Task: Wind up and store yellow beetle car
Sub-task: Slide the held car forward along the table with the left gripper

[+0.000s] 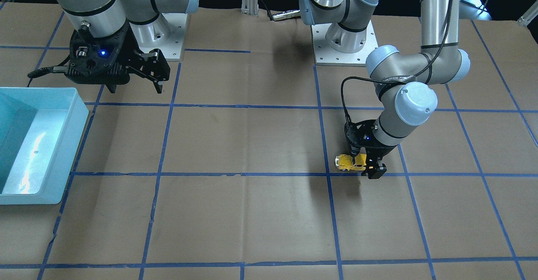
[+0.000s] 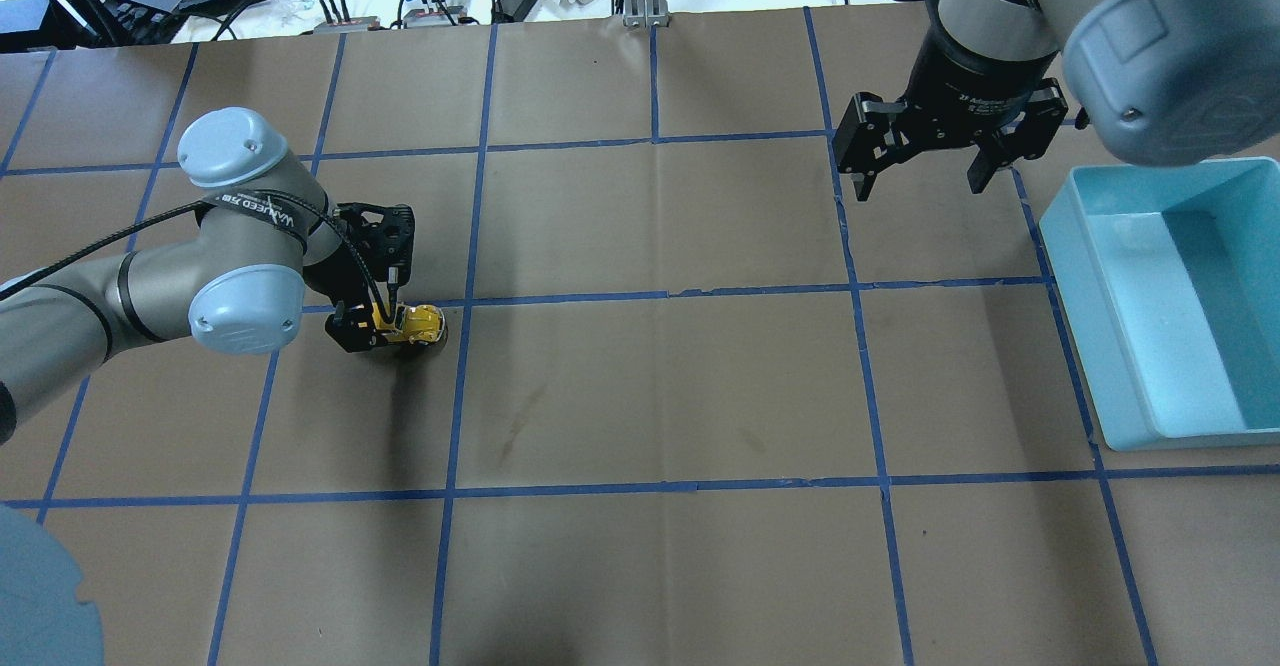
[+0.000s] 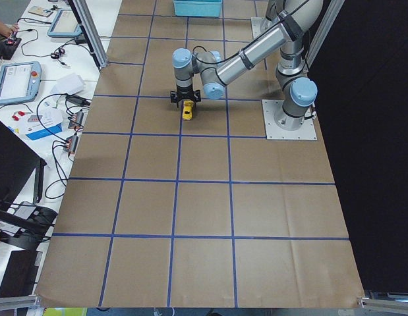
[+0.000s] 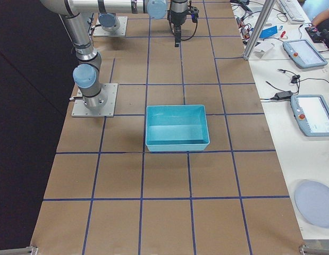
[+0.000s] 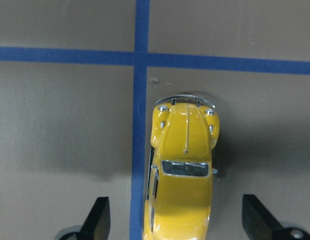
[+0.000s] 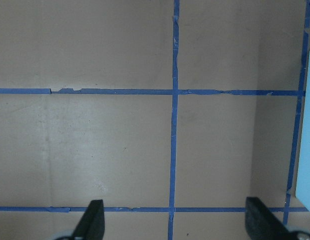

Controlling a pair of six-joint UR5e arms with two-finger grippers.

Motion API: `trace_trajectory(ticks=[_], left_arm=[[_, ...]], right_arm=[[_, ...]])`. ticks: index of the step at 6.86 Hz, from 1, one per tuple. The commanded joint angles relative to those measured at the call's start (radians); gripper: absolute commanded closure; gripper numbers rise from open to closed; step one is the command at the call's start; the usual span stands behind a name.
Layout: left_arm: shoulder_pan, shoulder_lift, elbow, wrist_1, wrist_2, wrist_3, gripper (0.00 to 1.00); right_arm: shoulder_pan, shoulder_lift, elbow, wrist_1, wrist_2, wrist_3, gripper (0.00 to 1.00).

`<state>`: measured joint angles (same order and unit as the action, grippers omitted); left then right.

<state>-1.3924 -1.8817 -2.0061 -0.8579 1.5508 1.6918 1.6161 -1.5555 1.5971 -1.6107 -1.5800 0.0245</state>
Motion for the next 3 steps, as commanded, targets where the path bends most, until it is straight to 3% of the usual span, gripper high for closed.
trace_trajectory(ticks=[1,2,3], left_arm=[[0.001,-0.007,0.0,0.0,0.001,0.002,0.21],[0.001,-0.007,0.0,-0.001,0.002,0.003,0.41],[0.001,-0.002,0.007,0.0,0.003,0.003,0.75]], right_arm=[[0.001,0.0,0.001,0.0,0.0,0.0,0.0],[0.001,0.0,0.003,0.002,0.0,0.0,0.0],[0.001,0.0,0.003,0.0,0.0,0.0,0.0]])
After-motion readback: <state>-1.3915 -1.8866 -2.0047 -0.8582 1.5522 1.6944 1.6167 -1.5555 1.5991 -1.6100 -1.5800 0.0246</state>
